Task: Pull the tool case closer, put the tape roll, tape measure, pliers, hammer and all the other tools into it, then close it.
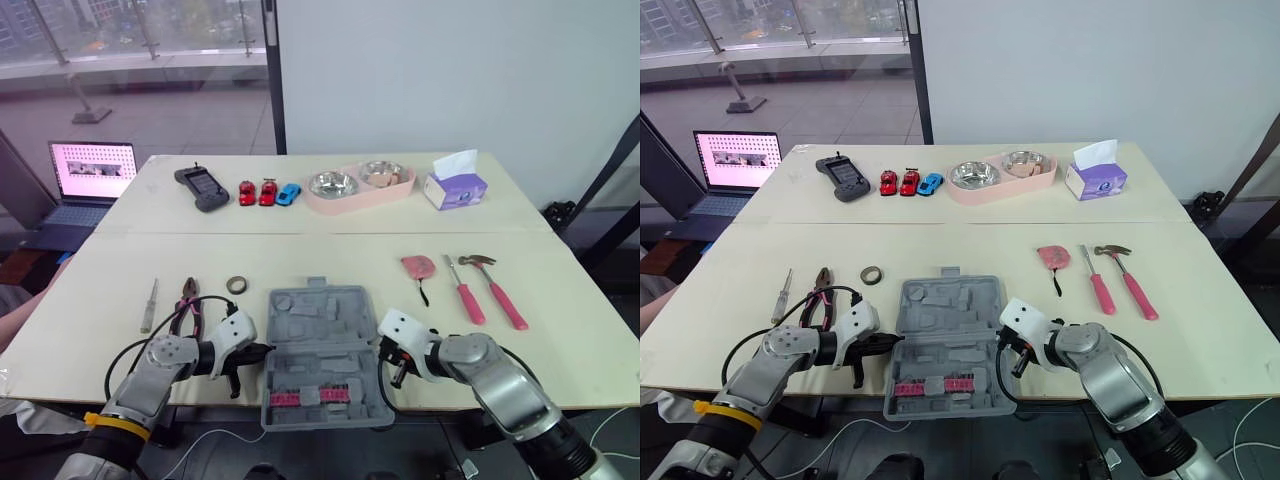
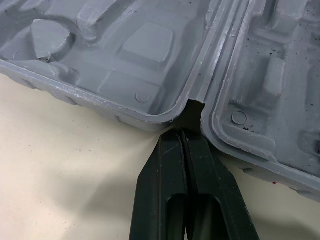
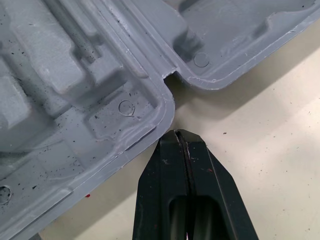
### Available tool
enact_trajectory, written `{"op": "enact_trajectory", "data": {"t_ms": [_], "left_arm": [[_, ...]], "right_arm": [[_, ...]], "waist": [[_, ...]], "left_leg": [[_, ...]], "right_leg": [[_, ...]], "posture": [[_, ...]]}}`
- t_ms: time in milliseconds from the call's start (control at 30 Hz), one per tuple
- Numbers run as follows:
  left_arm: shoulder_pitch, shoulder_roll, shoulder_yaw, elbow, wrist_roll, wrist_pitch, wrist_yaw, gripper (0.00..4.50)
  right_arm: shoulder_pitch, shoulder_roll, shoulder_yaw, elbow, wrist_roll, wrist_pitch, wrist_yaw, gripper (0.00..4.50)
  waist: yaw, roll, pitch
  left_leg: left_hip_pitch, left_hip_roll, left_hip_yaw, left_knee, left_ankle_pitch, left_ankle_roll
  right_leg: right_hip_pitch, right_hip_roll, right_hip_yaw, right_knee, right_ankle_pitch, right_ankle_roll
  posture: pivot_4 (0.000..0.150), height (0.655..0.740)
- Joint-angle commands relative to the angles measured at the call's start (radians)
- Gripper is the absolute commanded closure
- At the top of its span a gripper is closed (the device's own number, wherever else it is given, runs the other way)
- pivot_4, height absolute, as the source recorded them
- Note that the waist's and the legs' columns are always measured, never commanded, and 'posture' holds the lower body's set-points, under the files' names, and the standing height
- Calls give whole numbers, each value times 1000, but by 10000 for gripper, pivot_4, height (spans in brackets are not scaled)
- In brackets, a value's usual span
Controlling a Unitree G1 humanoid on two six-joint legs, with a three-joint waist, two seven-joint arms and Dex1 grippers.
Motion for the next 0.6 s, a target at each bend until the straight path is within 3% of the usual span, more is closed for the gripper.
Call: {"op": "enact_trajectory", "data": {"t_ms": [33, 467, 600], "left_arm": [[16, -1, -32, 27, 21, 16, 2, 44664], [44, 128, 129, 45, -67, 3, 9, 44664], [112, 227, 284, -37, -198, 83, -51, 44664]], "right_arm": [[33, -20, 9, 23, 13, 20, -2, 45000], [89, -164, -327, 147, 141, -272, 33, 45000], [163, -226, -525, 185, 208, -357, 67, 45000]], "waist": [[0, 0, 0], [-14, 1, 3], [-15, 0, 10]], "left_leg": [[0, 0, 0, 0, 0, 0], [0, 1, 0, -2, 0, 0], [-2, 1, 0, -2, 0, 0]], "right_leg": [[0, 0, 0, 0, 0, 0], [-2, 1, 0, 0, 0, 0], [-3, 1, 0, 0, 0, 0]], "posture": [[1500, 7400], [1500, 7400], [1500, 7400]]}}
